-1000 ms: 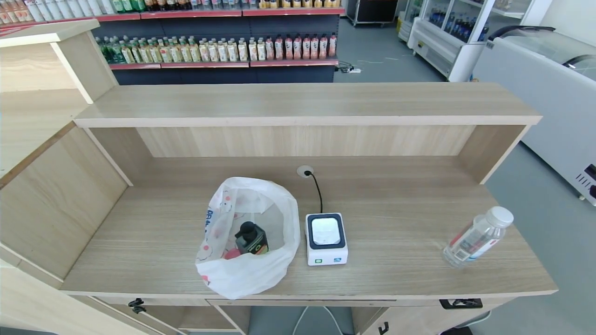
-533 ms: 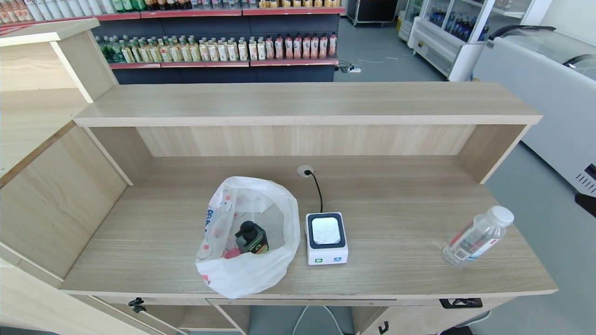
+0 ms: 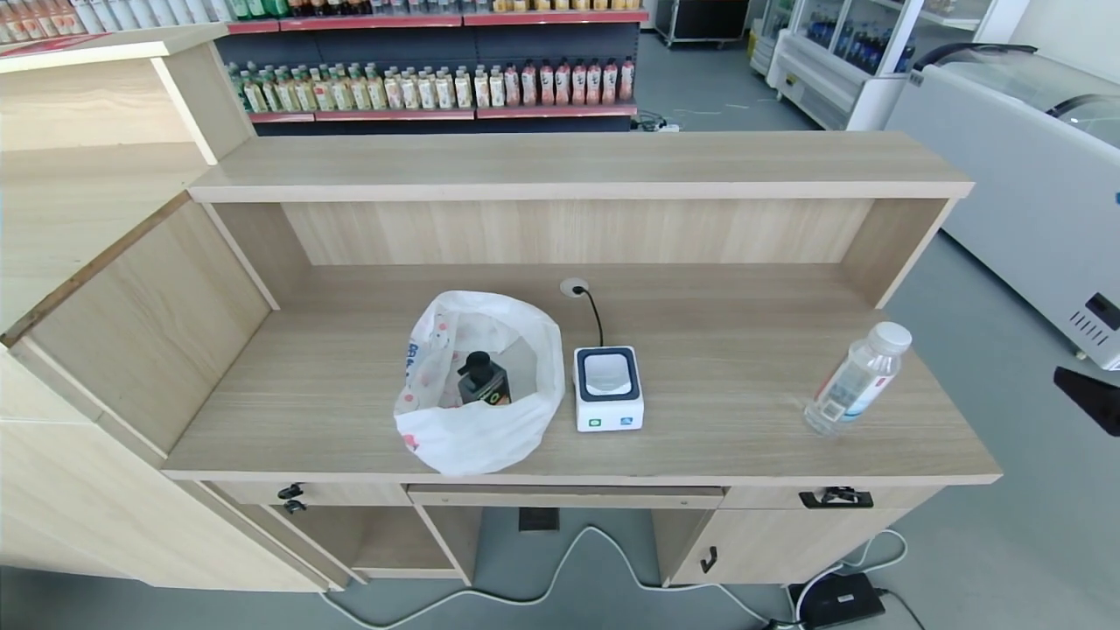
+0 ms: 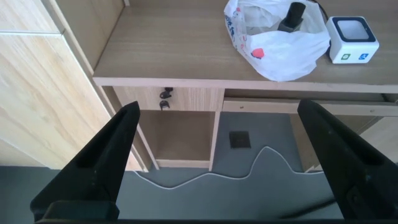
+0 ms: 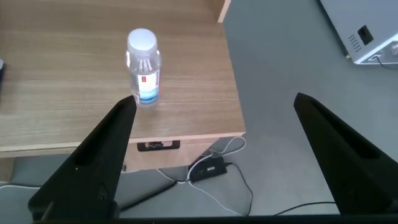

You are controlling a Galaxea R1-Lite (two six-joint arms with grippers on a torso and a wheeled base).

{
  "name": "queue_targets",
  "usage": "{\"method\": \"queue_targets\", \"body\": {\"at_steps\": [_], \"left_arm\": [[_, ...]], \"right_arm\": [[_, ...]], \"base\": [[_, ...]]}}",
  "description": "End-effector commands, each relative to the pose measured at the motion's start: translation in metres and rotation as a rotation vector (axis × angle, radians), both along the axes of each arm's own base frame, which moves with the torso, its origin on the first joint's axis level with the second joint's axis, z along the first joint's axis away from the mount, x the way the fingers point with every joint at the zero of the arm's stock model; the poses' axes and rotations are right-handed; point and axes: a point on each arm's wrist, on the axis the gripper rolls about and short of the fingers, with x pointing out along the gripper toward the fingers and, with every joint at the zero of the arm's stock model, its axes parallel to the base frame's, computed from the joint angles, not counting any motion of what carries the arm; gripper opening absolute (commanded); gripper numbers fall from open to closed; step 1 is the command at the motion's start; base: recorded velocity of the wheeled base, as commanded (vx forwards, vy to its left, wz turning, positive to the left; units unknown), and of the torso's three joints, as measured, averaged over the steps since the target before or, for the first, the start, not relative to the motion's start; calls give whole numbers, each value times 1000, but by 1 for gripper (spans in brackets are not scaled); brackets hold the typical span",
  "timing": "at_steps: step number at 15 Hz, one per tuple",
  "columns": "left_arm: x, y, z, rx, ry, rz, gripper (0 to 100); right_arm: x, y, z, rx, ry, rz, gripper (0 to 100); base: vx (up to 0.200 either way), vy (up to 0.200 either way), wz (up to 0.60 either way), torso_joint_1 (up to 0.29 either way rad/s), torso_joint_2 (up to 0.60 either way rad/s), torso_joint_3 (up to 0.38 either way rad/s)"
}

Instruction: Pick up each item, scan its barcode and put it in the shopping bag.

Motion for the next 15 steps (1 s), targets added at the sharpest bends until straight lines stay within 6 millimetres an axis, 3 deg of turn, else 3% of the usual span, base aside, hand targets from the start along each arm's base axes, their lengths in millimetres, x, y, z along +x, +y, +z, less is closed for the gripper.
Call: {"method": "queue_targets", "body": {"at_steps": [1,5,11,14,15], "left_arm": [[0,0,0,0,0,0,100],[0,0,0,0,0,0,100],[0,0,0,0,0,0,100],[0,0,0,0,0,0,100],[0,0,0,0,0,0,100]], "right_arm": [[35,-31,-23,19,47,-91,100],[28,-36,-36,-15,-23,-3,100],[11,-34,-27,-21,-69,-32,100],[14,-35,-24,-12,-62,-31,100],[20,-39,-9,15,-42,-41,100]], "base": [[0,0,0,0,0,0],[0,0,0,0,0,0],[0,0,0,0,0,0],[0,0,0,0,0,0],[0,0,0,0,0,0]]}}
